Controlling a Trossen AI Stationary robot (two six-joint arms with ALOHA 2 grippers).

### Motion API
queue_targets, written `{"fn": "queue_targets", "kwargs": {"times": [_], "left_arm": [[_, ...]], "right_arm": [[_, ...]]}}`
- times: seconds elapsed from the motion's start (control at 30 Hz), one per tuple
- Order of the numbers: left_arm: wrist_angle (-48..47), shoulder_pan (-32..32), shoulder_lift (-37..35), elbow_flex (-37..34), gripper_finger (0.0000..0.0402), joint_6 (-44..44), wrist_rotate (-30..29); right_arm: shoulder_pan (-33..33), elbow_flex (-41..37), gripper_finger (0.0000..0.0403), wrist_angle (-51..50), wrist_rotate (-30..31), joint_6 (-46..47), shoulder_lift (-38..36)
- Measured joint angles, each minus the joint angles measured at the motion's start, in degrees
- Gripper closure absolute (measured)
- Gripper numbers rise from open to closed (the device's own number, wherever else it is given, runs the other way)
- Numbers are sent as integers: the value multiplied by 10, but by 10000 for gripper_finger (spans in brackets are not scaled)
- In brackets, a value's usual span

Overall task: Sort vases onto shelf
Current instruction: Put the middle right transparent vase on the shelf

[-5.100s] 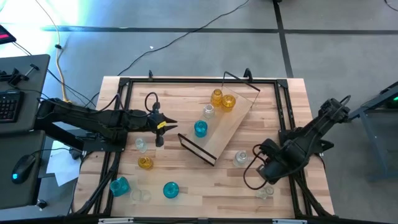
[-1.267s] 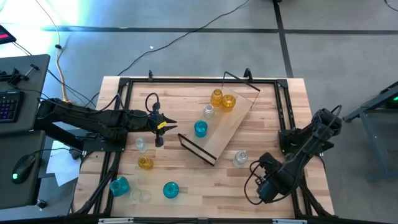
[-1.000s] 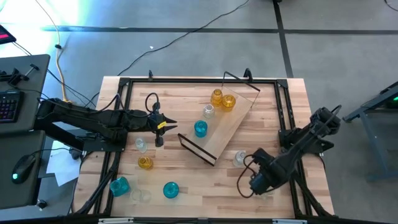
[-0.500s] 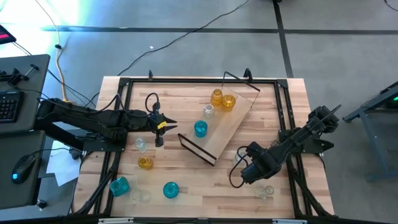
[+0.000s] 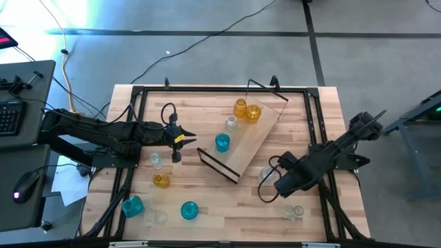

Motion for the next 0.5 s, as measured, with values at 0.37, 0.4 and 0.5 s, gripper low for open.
{"fn": "queue_targets", "kwargs": {"times": [0.37,0.4,0.5], "left_arm": [[0,0,0,0,330,0,0],[0,0,0,0,330,0,0],[-1,0,0,0,330,0,0]], "right_arm": [[-5,-31,403,0,37,21,-92],[-5,-43,403,0,32,23,-98],[-5,-86,403,0,11,29,-121]]}}
